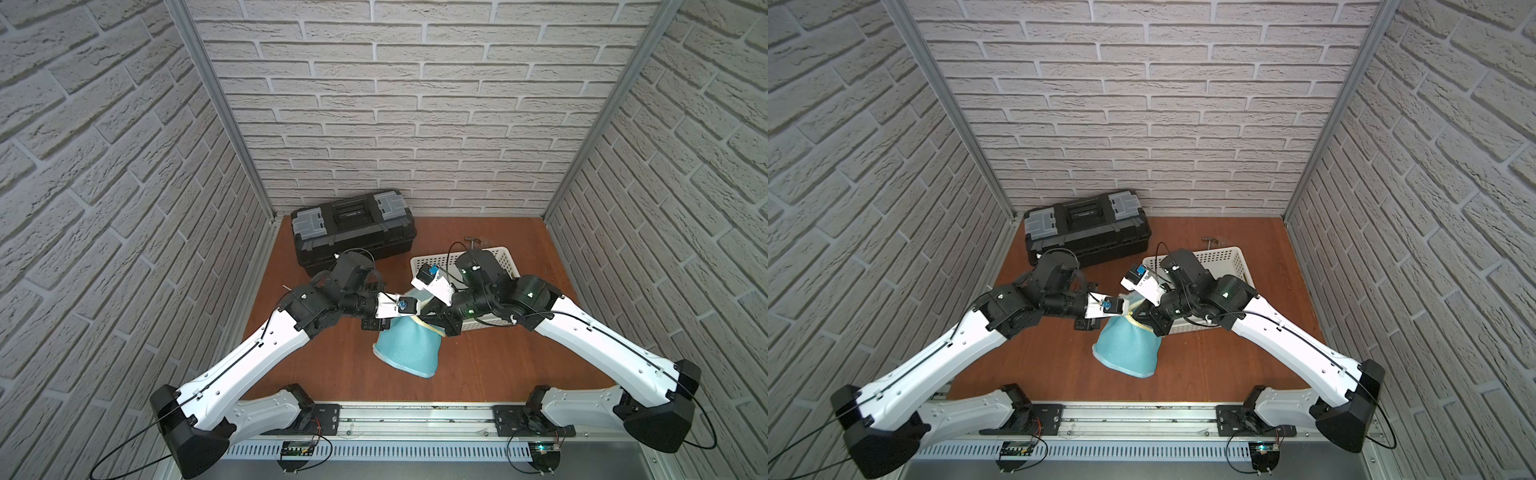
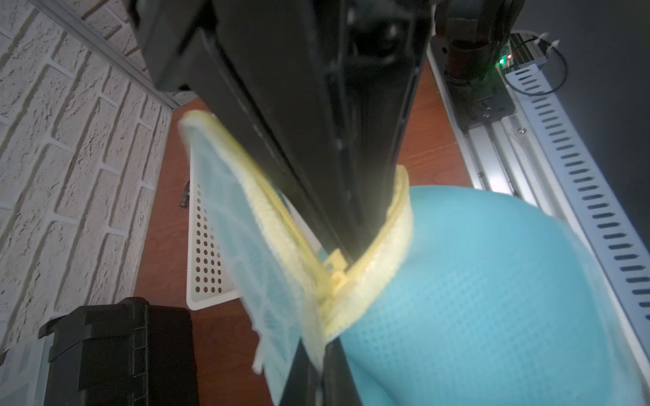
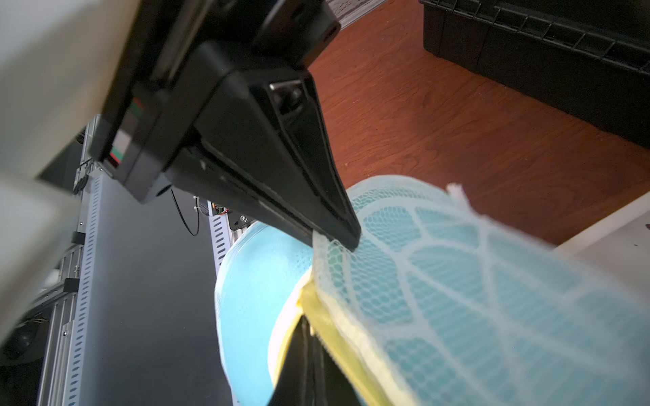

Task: Turn the laundry bag inside out
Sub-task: Zip the zipper on the laundry bag.

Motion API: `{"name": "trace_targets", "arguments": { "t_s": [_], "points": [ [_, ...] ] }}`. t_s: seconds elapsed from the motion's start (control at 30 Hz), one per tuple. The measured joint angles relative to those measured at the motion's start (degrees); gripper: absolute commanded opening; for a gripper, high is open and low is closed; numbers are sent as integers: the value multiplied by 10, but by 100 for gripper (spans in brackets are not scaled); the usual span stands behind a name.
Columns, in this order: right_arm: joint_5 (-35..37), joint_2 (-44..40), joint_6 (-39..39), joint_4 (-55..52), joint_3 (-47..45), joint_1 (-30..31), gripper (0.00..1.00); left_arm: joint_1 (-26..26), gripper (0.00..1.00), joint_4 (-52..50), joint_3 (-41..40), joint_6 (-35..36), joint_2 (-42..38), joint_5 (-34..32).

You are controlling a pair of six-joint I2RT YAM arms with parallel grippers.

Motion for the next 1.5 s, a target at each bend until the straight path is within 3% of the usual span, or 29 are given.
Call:
{"name": "trace_targets", "arguments": {
  "t_s": [0.8,0.83,0.87,0.9,0.93,0.97,1.07,1.33,1.5],
  "points": [
    [47,-61,-40,-51,-14,-33,3,78,0,-19,-32,59,-123,-2],
    [47,-63,-41,-51,-14,-34,3,80,5,-19,-33,61,-126,-2],
    [47,-64,-42,-51,-15,-34,3,82,21,-19,-33,62,-128,-2],
    [48,-66,-42,-51,-15,-34,3,83,50,-19,-34,66,-130,-2],
    [52,-69,-42,-59,-15,-35,3,86,70,-19,-34,67,-132,-4],
    [56,-71,-42,-70,-15,-38,3,89,77,-19,-34,68,-134,-8],
    [59,-68,-42,-84,-15,-41,3,88,84,-18,-34,62,-132,-13],
    [43,-4,-37,-75,7,-16,3,-3,86,-7,-27,58,-85,-46],
    [30,21,-31,-56,22,-2,3,-21,88,-5,-18,53,-50,-68]
  ]
}}
